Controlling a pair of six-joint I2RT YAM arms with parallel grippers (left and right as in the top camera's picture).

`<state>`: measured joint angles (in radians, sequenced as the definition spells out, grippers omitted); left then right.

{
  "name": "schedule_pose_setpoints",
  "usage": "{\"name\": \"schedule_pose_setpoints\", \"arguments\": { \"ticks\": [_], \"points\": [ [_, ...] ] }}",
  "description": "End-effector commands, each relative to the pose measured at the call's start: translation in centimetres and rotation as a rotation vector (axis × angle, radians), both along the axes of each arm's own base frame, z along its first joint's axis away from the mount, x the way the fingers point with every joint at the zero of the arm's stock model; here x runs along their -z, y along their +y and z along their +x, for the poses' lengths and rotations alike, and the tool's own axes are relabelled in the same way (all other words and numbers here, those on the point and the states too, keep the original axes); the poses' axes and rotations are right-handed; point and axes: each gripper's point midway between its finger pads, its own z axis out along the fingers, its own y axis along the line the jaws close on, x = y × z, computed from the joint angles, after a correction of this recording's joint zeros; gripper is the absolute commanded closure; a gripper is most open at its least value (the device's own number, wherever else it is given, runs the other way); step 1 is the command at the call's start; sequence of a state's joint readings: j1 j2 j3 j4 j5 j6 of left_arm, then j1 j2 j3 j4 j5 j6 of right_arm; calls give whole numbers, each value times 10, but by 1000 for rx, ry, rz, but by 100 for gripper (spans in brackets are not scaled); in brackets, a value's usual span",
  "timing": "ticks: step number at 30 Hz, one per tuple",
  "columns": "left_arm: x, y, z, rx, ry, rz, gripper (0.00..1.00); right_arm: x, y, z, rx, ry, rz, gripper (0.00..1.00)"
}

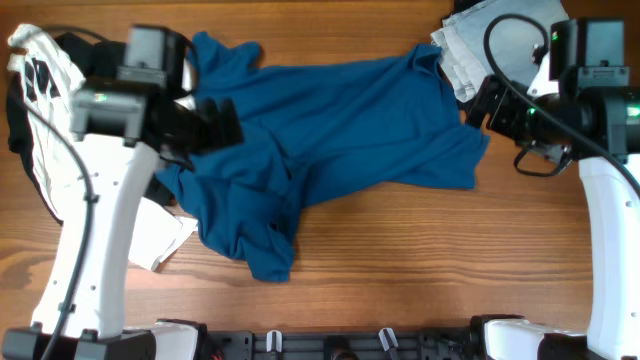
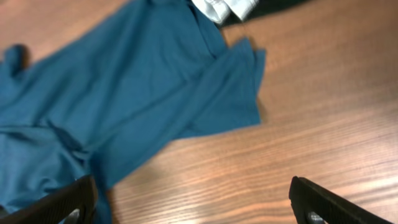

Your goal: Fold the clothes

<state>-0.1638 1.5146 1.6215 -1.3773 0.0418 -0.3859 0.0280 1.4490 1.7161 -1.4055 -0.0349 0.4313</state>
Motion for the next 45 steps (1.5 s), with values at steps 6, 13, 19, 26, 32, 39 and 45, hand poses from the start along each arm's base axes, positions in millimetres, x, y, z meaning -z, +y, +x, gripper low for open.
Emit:
{"name": "schedule_pose_setpoints", "arguments": {
  "ticks": [6,13,19,26,32,39,45],
  "points": [
    [129,-41,-55,-155,283,-58,13,49,-6,-8,55,113,-22,0],
    [179,-85,-58,67,197,-58,17,56,-6,-5,54,108,-22,0],
    [211,-84,-71,78,302,1,23,56,-6,-5,49,112,-25,0],
    [212,-81,-83,77,358,6,72,56,-6,-4,49,104,-25,0],
    [193,-76,-85,125,400,34,96,55,-10,-1,58,92,-49,0],
    [101,-48,-51,102,347,121,96,58,-15,-3,66,102,-73,0],
    [88,-45,-58,136,358,125,96,89,-7,-16,24,188,-39,0]
  ]
}}
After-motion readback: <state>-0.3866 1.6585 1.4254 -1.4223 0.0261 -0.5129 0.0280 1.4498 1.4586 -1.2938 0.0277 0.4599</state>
